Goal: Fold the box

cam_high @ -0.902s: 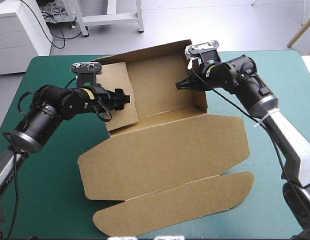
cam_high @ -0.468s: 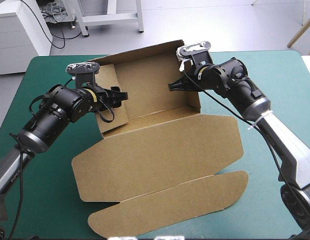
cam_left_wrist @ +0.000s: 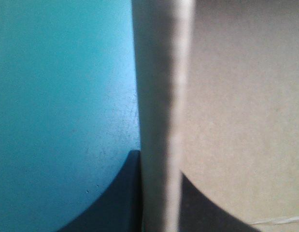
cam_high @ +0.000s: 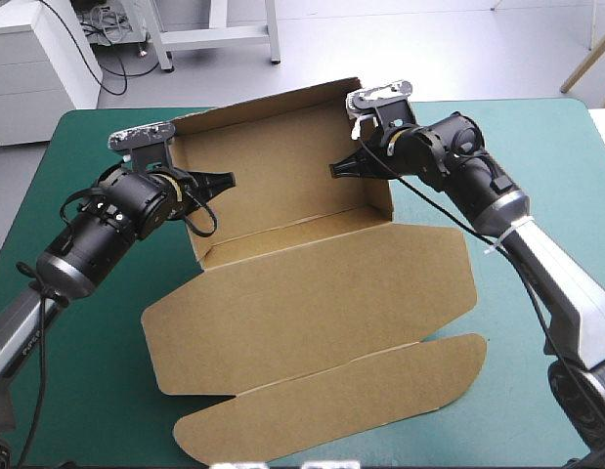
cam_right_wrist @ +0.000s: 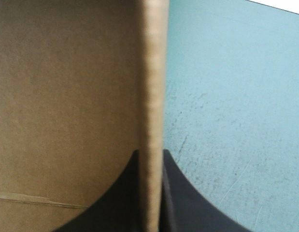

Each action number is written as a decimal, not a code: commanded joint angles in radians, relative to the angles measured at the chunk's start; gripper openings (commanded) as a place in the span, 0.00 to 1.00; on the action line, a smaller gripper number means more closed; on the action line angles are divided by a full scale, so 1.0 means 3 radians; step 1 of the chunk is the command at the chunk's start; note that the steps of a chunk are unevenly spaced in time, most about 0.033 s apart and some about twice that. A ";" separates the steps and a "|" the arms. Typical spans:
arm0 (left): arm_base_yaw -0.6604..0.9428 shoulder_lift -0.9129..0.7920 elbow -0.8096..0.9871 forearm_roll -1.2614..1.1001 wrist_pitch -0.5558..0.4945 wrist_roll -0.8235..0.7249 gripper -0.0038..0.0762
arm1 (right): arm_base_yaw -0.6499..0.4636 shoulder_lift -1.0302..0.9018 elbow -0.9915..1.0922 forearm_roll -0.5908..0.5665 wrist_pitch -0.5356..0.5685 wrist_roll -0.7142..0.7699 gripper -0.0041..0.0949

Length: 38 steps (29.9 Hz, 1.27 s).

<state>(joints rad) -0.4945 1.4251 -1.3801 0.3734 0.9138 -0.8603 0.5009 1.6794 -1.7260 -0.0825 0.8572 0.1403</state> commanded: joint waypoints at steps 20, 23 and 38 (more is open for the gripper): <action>0.0045 0.1524 -0.1684 -0.0496 0.1014 0.1330 0.04 | -0.0512 0.0239 -0.0211 0.0663 0.0929 -0.0112 0.04; 0.0088 0.1777 -0.1910 -0.0636 0.1269 0.1404 0.04 | -0.0512 0.0353 -0.0211 0.0643 0.1008 -0.0112 0.04; 0.0191 0.2077 -0.1996 -0.0817 0.1269 0.1551 0.04 | -0.0512 0.0647 -0.0211 0.0562 0.0906 -0.0112 0.04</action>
<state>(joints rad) -0.4369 2.1001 -1.9477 0.0759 1.2483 -0.4157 0.3411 1.9354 -1.7497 0.0350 1.1555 0.1527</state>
